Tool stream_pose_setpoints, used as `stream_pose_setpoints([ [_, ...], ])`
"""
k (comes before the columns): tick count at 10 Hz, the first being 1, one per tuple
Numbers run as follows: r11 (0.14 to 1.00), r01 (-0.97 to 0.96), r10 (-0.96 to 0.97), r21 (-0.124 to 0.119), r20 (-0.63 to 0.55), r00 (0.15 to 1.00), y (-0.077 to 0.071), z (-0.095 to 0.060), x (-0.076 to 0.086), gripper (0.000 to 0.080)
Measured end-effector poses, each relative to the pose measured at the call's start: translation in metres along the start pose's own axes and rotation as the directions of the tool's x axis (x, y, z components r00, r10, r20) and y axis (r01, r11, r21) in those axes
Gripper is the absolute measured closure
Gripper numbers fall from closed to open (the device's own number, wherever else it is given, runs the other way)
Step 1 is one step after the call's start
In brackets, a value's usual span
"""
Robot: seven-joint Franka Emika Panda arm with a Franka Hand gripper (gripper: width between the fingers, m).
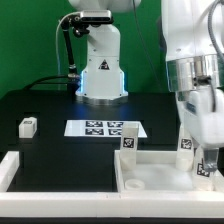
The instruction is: Assemble square table
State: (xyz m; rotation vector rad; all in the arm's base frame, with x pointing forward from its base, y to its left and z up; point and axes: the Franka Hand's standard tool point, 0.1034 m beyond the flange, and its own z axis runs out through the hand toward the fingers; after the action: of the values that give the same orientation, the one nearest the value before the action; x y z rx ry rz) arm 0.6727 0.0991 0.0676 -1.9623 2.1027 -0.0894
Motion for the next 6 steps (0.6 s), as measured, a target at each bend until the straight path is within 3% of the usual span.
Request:
stream_pose_setpoints([
  [4, 0.964, 0.266, -0.266, -0.014, -0.009, 0.964, 0.001, 0.0, 0.001, 0.0151],
  [5, 0.877, 0.477, -0.478, -0.056, -0.013, 0.878, -0.002, -0.002, -0.004, 0.0151],
  [6, 0.815, 0.576, -0.578, -0.057, -0.02, 0.816, -0.011, -0.006, -0.01, 0.0151],
])
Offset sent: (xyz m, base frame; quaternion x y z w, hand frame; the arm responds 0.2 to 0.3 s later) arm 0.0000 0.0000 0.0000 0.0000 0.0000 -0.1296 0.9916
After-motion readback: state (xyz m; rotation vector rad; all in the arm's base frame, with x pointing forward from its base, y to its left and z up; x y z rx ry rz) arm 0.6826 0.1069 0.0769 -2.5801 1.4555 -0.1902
